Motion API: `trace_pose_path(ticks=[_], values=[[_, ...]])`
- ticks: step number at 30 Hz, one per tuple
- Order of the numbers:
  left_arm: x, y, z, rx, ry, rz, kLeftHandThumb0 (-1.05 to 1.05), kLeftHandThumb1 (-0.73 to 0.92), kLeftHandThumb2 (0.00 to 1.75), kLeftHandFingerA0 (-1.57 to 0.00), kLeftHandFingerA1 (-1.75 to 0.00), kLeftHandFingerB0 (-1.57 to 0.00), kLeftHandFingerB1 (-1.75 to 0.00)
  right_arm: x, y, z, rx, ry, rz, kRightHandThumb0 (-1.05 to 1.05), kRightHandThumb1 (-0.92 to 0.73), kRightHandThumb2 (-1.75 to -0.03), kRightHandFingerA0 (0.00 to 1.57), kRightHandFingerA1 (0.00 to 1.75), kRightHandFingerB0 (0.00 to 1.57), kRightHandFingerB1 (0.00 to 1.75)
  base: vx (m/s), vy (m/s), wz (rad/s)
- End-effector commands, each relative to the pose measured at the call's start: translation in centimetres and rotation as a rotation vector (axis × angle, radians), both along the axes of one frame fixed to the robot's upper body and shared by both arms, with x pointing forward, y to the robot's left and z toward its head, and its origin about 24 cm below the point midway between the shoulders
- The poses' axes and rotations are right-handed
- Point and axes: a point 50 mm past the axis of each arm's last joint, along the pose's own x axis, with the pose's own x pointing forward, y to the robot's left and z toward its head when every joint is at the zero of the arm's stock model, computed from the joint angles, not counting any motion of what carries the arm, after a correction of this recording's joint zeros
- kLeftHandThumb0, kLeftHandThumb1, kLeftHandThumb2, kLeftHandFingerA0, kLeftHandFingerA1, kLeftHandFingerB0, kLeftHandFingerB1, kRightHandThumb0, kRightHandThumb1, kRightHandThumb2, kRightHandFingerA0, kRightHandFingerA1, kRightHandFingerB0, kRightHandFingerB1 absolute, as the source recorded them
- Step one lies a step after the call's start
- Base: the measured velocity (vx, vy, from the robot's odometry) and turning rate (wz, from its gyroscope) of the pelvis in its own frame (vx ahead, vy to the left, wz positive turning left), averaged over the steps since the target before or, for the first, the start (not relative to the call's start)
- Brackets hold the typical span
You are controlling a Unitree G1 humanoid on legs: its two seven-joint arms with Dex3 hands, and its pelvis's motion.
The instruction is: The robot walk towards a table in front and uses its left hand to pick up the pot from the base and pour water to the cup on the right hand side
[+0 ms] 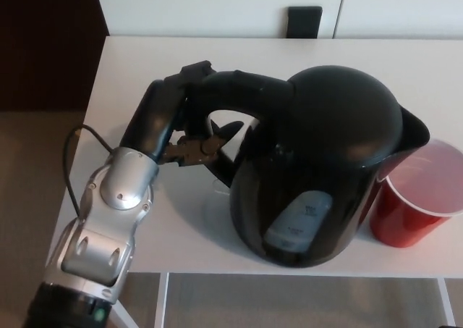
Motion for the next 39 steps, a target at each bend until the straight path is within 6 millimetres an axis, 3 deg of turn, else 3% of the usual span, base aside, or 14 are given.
trace_pose_path(ticks=[1, 7, 10, 11, 18, 19, 21, 27, 28, 29, 30, 33, 36, 39], values=[[0.1, 0.6, 0.3, -0.35, 0.105, 0.046, -0.05, 0.8, 0.75, -0.89, -1.5, -0.72, -1.24, -0.3, -0.4, 0.1, -0.001, 0.006, 0.002, -0.6, -0.18, -0.83, 0.82, 0.8, 0.57, 0.76, 0.0, 0.0, 0.0], [0.9, 1.7, 2.8, -0.65, 0.116, 0.135, -0.1, 0.73, 0.82, -0.99, -1.48, -0.77, -1.23, 0.0, -0.3, 0.2, 0.007, -0.005, 0.006, -0.63, -0.25, -0.72, 0.83, 0.78, 0.57, 0.79, 0.0, 0.0, 0.0], [1.5, 2.6, 4.5, -0.908, 0.189, 0.006, -0.14, 0.75, 0.91, -1.0, -1.52, -0.79, -1.22, 0.3, -0.3, 0.3, 0.0, -0.009, 0.017, -0.67, -0.27, -0.68, 0.82, 0.77, 0.57, 0.78, 0.0, 0.0, 0.0], [1.9, 3.5, 5.2, -0.935, 0.226, -0.094, -0.16, 0.77, 0.72, -1.06, -1.46, -0.83, -1.15, 0.3, -0.3, 0.3, -0.001, -0.01, 0.019, -0.68, -0.29, -0.69, 0.85, 0.78, 0.59, 0.78, 0.0, 0.0, 0.0], [2.5, 5.7, 6.6, -0.976, 0.282, -0.264, -0.13, 0.75, 0.69, -1.1, -1.44, -0.88, -1.09, 0.2, -0.4, 0.3, -0.011, -0.002, 0.022, -0.68, -0.17, -0.85, 0.84, 0.79, 0.6, 0.76, 0.0, 0.0, 0.0], [2.5, 5.8, 6.7, -0.972, 0.28, -0.262, -0.13, 0.75, 0.75, -1.11, -1.43, -0.9, -1.09, 0.3, -0.4, 0.3, -0.009, -0.003, 0.02, -0.67, -0.27, -0.67, 0.87, 0.76, 0.61, 0.76, 0.0, 0.0, 0.0], [2.5, 5.9, 6.8, -0.966, 0.278, -0.259, -0.13, 0.75, 0.75, -1.11, -1.43, -0.9, -1.09, 0.4, -0.4, 0.3, -0.006, -0.005, 0.016, -0.67, -0.27, -0.67, 0.87, 0.76, 0.61, 0.76, 0.0, 0.0, 0.0], [2.0, 4.7, 7.9, -0.718, 0.107, -0.059, -0.08, 0.71, 0.81, -1.09, -1.46, -0.86, -1.19, 0.4, -0.4, 0.4, -0.008, -0.006, 0.022, -0.68, -0.27, -0.71, 0.84, 0.76, 0.62, 0.77, 0.0, 0.0, 0.0], [1.9, 4.2, 8.3, -0.669, 0.07, -0.013, -0.03, 0.62, 1.06, -1.22, -1.32, -0.82, -1.05, 0.6, -0.4, 0.5, -0.007, -0.009, 0.022, -0.68, -0.28, -0.7, 0.85, 0.76, 0.62, 0.78, 0.0, 0.0, 0.0], [1.7, 3.7, 8.7, -0.635, 0.039, 0.017, -0.03, 0.62, 1.06, -1.22, -1.32, -0.82, -1.05, 0.6, -0.4, 0.5, -0.007, -0.01, 0.023, -0.68, -0.28, -0.7, 0.85, 0.76, 0.62, 0.78, 0.0, 0.0, 0.0], [1.7, 3.4, 9.0, -0.623, 0.019, 0.034, -0.02, 0.74, 0.8, -0.97, -1.58, -0.75, -1.21, 0.7, -0.4, 0.5, -0.011, -0.013, 0.03, -0.71, -0.29, -0.71, 0.85, 0.76, 0.61, 0.78, 0.0, 0.0, 0.0], [1.7, 2.4, 10.0, -0.574, -0.047, 0.075, -0.06, 0.82, 0.66, -0.89, -1.63, -0.68, -1.21, 1.0, -0.4, 0.7, -0.028, -0.021, 0.058, -0.71, -0.32, -0.71, 0.82, 0.77, 0.58, 0.78, 0.0, 0.0, 0.0], [1.9, 0.8, 11.4, -0.314, -0.198, 0.164, -0.07, 0.77, 0.7, -1.08, -1.29, -0.81, -1.09, 1.3, -0.3, 0.7, -0.011, -0.018, 0.046, -0.67, -0.33, -0.73, 0.8, 0.76, 0.58, 0.77, 0.0, 0.0, 0.0], [1.9, -1.2, 12.9, -0.091, -0.378, 0.199, -0.11, 0.75, 0.75, -1.16, -1.23, -0.84, -1.07, 1.5, -0.1, 0.7, -0.018, -0.024, 0.056, -0.68, -0.32, -0.71, 0.87, 0.76, 0.62, 0.76, 0.0, 0.0, 0.0]])
